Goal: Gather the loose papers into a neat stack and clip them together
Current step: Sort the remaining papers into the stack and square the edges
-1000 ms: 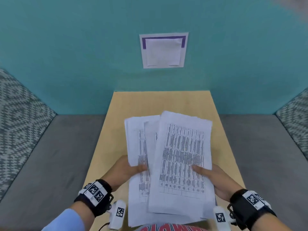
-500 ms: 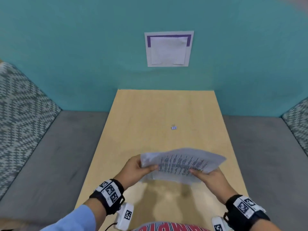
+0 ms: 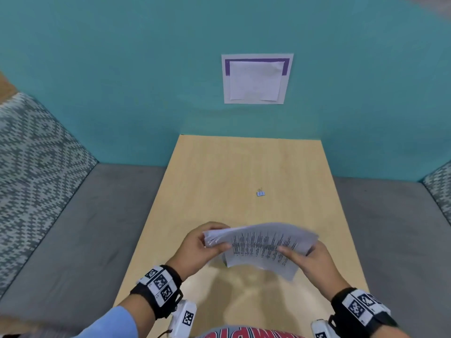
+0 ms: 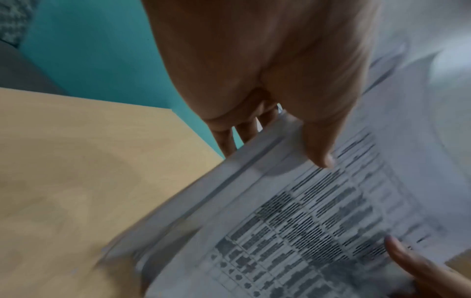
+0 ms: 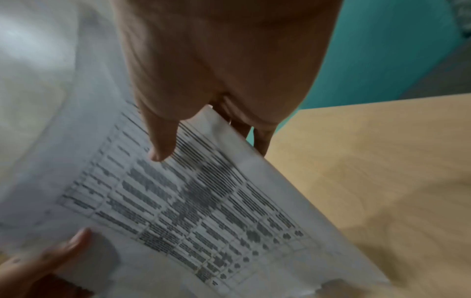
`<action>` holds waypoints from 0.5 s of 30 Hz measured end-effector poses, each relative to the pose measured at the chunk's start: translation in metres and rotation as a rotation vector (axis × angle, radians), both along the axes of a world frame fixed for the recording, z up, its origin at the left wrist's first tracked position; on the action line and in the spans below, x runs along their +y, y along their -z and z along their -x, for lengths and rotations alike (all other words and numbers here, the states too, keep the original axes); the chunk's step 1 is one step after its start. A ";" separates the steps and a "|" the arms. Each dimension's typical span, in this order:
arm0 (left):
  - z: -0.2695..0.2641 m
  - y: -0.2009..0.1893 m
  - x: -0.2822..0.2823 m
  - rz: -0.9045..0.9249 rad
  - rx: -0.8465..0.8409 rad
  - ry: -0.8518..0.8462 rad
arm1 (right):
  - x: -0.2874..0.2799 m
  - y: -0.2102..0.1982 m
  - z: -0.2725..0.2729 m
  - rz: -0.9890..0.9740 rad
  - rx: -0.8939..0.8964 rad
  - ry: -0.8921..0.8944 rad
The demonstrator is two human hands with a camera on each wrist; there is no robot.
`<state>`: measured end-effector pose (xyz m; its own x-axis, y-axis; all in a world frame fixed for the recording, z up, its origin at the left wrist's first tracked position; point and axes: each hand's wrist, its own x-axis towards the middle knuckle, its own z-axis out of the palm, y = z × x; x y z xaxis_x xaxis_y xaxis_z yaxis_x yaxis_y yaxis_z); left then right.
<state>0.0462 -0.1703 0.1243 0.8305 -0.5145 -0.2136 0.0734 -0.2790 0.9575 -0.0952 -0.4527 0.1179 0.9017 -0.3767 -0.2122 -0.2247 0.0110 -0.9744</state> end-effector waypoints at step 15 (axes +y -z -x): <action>-0.002 -0.011 0.007 0.070 0.148 -0.044 | 0.013 -0.011 -0.011 -0.033 0.000 0.025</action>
